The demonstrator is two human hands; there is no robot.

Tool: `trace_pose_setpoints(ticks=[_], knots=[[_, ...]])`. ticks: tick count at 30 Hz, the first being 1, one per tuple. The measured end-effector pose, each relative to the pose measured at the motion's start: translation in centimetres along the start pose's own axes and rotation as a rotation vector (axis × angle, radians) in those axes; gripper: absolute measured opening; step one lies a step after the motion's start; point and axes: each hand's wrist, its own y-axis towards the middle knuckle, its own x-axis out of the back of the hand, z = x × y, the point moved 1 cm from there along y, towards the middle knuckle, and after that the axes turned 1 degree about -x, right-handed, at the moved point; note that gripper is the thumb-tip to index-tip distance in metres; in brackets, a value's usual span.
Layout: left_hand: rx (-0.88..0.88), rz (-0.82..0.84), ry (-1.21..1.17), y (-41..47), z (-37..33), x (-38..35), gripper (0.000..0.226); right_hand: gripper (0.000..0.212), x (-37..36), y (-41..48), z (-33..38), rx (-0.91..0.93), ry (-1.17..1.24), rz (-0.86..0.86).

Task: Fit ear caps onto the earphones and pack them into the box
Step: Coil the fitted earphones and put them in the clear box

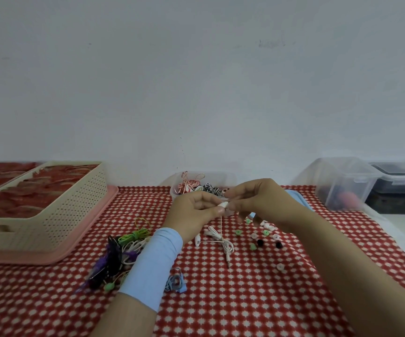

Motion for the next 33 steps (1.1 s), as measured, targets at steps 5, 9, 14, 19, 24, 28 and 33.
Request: trace_pose_setpoints(ticks=[5,9,14,19,24,28,33], knots=[[-0.026,-0.036,0.038,0.0,-0.1,0.1,0.015,0.005,-0.2,0.1,-0.2,0.014,-0.04,0.0],[0.013,-0.046,0.025,0.1,0.1,0.2,0.015,0.004,-0.5,0.1,-0.3,0.056,-0.068,0.001],[0.049,-0.019,-0.041,0.1,0.3,0.1,0.015,0.01,-0.3,0.0,-0.3,0.036,-0.008,0.023],[0.066,0.034,-0.105,-0.2,0.2,0.3,0.013,0.014,0.0,0.0,-0.6,-0.051,0.11,0.124],[0.048,0.147,-0.058,-0.3,0.4,0.5,0.02,0.018,-0.2,0.0,-1.1,-0.142,0.198,0.236],[0.044,0.153,-0.055,-0.2,0.4,0.7,0.02,0.015,-0.1,0.1,-1.0,-0.148,0.197,0.234],[0.043,0.165,0.041,-0.1,0.0,0.9,0.012,0.012,0.1,0.0,-0.7,-0.143,0.133,0.229]])
